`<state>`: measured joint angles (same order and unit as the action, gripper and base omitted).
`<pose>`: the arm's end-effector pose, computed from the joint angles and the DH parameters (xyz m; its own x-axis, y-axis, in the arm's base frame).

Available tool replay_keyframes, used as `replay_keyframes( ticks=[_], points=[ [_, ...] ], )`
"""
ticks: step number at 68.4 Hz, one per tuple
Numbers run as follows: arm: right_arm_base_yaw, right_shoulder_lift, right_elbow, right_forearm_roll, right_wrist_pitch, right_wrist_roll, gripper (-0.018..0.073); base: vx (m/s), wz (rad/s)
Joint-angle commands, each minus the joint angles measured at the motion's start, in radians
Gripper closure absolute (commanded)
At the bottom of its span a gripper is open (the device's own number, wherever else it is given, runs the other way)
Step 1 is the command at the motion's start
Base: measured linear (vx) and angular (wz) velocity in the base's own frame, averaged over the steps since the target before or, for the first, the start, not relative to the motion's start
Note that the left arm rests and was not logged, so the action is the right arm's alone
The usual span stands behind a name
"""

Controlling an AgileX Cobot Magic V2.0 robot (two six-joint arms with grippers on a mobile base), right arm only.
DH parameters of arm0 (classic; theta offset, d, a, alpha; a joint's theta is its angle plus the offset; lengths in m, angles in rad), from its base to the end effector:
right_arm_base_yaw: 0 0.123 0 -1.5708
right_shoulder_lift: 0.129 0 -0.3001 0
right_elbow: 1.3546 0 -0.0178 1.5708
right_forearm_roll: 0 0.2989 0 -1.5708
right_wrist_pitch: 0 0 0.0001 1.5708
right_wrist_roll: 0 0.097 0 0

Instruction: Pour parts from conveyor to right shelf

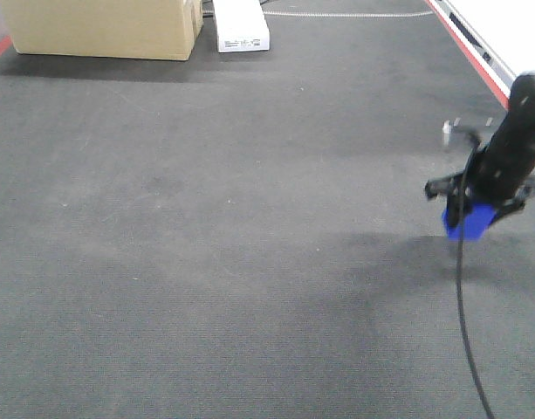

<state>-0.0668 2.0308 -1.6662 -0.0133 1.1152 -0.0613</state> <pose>0.4750 -0.0329 0.2123 -0.9844 -0.0014 -0.1761 0.0028 0.9997 -0.0236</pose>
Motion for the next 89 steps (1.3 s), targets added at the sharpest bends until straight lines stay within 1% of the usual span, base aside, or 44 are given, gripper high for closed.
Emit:
replay_keyframes(
  ticks=[1, 19, 35, 38, 43, 57, 61, 76, 89],
  points=[
    [-0.004, -0.137, -0.028, 0.013, -0.034, -0.011, 0.0569, 0.0, 0.0],
    [-0.004, -0.339, -0.025, 0.086, -0.084, -0.061, 0.0569, 0.0, 0.0],
    [-0.004, -0.531, -0.023, 0.11, -0.106, -0.083, 0.0569, 0.0, 0.0],
    [-0.004, -0.571, -0.002, 0.108, -0.13, -0.085, 0.0568, 0.0, 0.0],
    [-0.004, -0.65, 0.077, 0.103, -0.195, -0.085, 0.0568, 0.0, 0.0],
    [-0.004, -0.913, 0.447, 0.095, -0.422, -0.085, 0.0566, 0.0, 0.0],
    [-0.004, -0.997, 0.539, 0.096, -0.466, -0.085, 0.0565, 0.0, 0.0],
    [-0.004, -1.245, 0.777, 0.102, -0.549, -0.085, 0.0565, 0.0, 0.0],
    [-0.004, -1.483, 0.955, 0.102, -0.617, -0.112, 0.0565, 0.0, 0.0]
  ],
)
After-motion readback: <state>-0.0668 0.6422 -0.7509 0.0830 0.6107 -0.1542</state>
